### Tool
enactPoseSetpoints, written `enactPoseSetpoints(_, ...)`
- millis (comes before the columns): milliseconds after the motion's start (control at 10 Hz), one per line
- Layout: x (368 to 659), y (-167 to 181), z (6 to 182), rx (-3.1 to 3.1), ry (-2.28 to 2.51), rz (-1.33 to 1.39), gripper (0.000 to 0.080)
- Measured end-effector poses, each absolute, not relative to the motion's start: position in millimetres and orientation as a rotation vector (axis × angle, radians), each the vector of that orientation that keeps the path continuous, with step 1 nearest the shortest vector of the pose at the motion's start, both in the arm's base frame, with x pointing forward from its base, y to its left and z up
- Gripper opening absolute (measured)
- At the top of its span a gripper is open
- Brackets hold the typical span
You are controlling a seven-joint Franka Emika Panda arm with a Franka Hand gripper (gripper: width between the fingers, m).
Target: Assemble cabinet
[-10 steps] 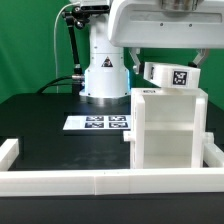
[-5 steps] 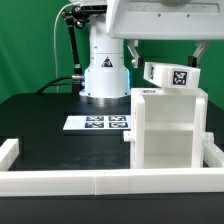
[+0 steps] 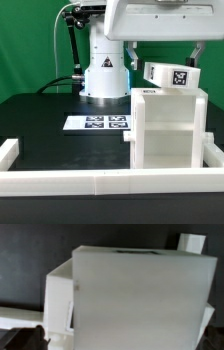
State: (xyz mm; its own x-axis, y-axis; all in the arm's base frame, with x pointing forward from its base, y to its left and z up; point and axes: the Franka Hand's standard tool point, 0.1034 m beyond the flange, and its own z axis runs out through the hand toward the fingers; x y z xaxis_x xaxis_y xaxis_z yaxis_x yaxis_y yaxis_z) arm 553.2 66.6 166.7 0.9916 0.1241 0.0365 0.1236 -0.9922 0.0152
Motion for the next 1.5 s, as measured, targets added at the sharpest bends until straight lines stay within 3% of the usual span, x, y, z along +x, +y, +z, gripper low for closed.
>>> enactPoseSetpoints(500,549,65,153.3,3.116,0.18,-0.02,0.0797)
enactPoseSetpoints(700,548,65,152.8,3.116,0.179,-0.023,0.0561)
enactPoseSetpoints(1300,548,68,152.0,3.104,-0.322,-0.017,0.0561)
enactPoseSetpoints(1500,549,73,150.6,3.043,-0.712,0.014,0.0563)
